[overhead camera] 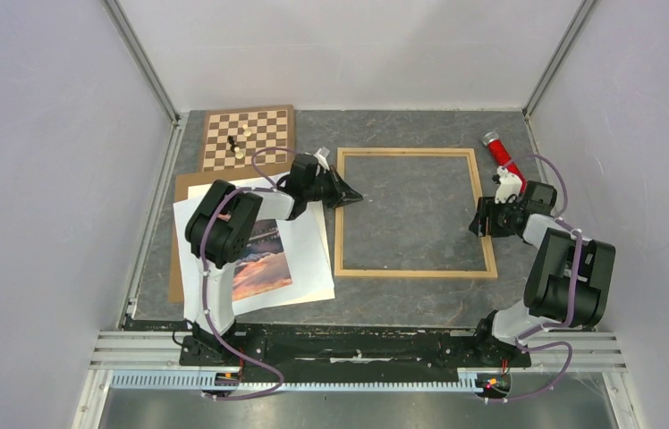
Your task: Put the photo into the frame
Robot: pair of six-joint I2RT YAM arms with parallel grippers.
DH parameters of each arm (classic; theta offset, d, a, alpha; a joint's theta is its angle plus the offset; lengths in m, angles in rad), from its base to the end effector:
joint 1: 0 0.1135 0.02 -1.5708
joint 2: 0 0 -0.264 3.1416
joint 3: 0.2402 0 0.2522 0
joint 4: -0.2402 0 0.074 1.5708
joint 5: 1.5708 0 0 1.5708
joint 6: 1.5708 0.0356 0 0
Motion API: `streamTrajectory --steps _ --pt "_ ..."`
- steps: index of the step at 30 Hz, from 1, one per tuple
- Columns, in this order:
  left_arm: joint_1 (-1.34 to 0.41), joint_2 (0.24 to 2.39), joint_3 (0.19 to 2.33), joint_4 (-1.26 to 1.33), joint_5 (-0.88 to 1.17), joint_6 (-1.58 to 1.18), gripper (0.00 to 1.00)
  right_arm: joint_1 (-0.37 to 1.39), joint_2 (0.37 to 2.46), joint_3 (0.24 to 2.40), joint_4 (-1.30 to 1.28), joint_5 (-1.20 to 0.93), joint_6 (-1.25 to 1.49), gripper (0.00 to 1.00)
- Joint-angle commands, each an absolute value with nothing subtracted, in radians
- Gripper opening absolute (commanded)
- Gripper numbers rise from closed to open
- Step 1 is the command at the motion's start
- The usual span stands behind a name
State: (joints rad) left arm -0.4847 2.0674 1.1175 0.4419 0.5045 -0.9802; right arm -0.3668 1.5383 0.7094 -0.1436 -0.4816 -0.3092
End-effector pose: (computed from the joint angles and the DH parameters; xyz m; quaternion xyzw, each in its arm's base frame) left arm 0.3715 -0.2151 0.1301 -0.0821 0.8403 -0.4881 0.2210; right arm 0.2679 -0.0852 0.1501 -0.0435 0.9297 0.1201 0.3456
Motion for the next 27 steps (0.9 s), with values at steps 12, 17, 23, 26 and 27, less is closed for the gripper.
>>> streamTrajectory --steps 12,17,23,26,27 --pt "-0.459 2.029 1.174 0.235 0.594 -0.753 0.02 -0.305 1.494 0.629 -0.201 -0.554 -0.368 0.59" --pt "-0.454 2.043 1.207 0.221 0.616 -0.73 0.02 -0.302 1.461 0.618 -0.229 -0.551 -0.391 0.6" --pt "-0.449 2.058 1.249 0.183 0.643 -0.679 0.02 -0.303 1.454 0.627 -0.247 -0.534 -0.411 0.64" --pt "-0.448 2.073 1.268 0.178 0.655 -0.668 0.02 -0.302 1.449 0.641 -0.248 -0.521 -0.408 0.65" --pt "-0.447 2.079 1.274 0.178 0.663 -0.666 0.02 -0.302 1.447 0.645 -0.247 -0.517 -0.407 0.65"
